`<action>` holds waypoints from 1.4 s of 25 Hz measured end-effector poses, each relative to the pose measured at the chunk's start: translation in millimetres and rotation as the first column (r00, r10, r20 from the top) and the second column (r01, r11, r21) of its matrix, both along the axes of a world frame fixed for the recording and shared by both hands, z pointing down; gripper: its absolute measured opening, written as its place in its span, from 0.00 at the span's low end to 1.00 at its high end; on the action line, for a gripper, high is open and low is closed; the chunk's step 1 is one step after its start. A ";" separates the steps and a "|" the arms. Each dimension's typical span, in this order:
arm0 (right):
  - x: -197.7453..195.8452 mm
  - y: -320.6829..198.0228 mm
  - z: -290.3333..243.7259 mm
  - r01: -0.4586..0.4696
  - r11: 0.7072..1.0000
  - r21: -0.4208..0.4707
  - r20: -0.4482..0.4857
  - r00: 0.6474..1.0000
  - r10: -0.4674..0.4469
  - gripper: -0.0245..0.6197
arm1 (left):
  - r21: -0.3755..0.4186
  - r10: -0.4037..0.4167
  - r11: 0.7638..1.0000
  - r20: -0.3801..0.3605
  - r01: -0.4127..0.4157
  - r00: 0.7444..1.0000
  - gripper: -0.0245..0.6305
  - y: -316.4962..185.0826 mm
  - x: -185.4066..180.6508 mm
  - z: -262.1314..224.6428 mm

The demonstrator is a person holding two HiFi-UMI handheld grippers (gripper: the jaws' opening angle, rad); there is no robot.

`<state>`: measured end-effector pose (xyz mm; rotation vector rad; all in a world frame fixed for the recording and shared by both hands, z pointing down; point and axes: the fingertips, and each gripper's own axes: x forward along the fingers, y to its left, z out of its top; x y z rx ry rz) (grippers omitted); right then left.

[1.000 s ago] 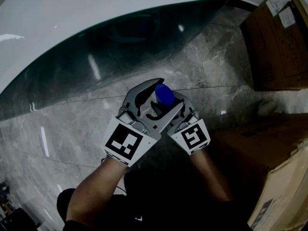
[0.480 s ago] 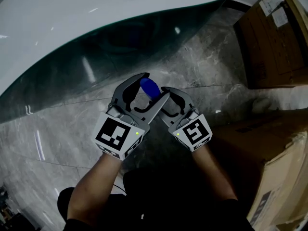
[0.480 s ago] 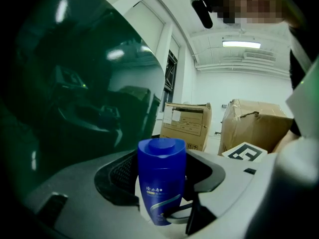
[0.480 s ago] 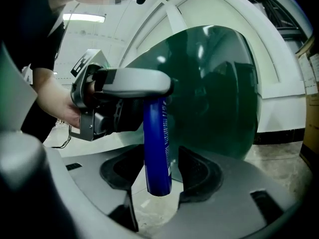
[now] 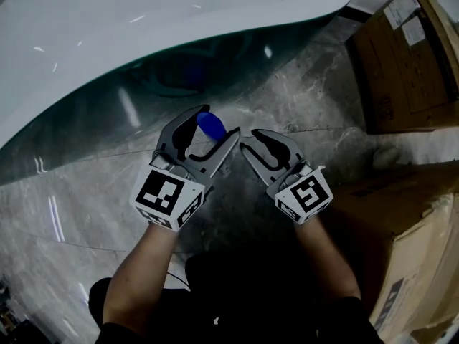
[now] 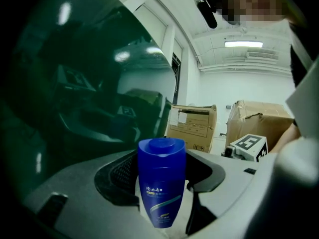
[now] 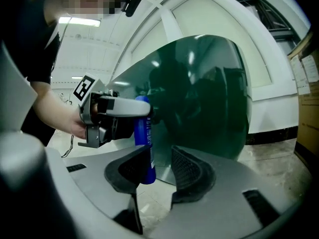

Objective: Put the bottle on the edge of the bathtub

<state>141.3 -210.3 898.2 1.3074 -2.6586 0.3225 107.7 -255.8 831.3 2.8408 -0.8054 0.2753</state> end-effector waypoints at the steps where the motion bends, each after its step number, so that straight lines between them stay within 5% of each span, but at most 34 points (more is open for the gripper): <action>1: 5.6 -1.0 -0.6 -0.019 1.000 0.002 0.012 1.000 0.019 0.25 | -0.005 -0.009 1.000 0.001 0.009 1.000 0.46 -1.9 -3.2 3.5; 10: 46.9 2.1 24.7 -0.207 0.977 -0.044 0.086 0.974 0.210 0.13 | -0.018 -0.020 1.000 0.077 0.021 0.997 0.46 -6.3 -6.7 58.6; 27: 57.3 25.9 41.0 -0.200 0.972 -0.127 0.099 0.972 0.213 0.13 | -0.111 -0.021 0.993 0.234 0.048 0.972 0.46 -6.7 3.3 190.7; 35: 55.2 27.1 44.7 -0.194 0.972 -0.135 0.104 0.972 0.209 0.13 | -0.099 -0.019 0.994 0.217 0.041 0.976 0.46 -1.6 0.2 198.4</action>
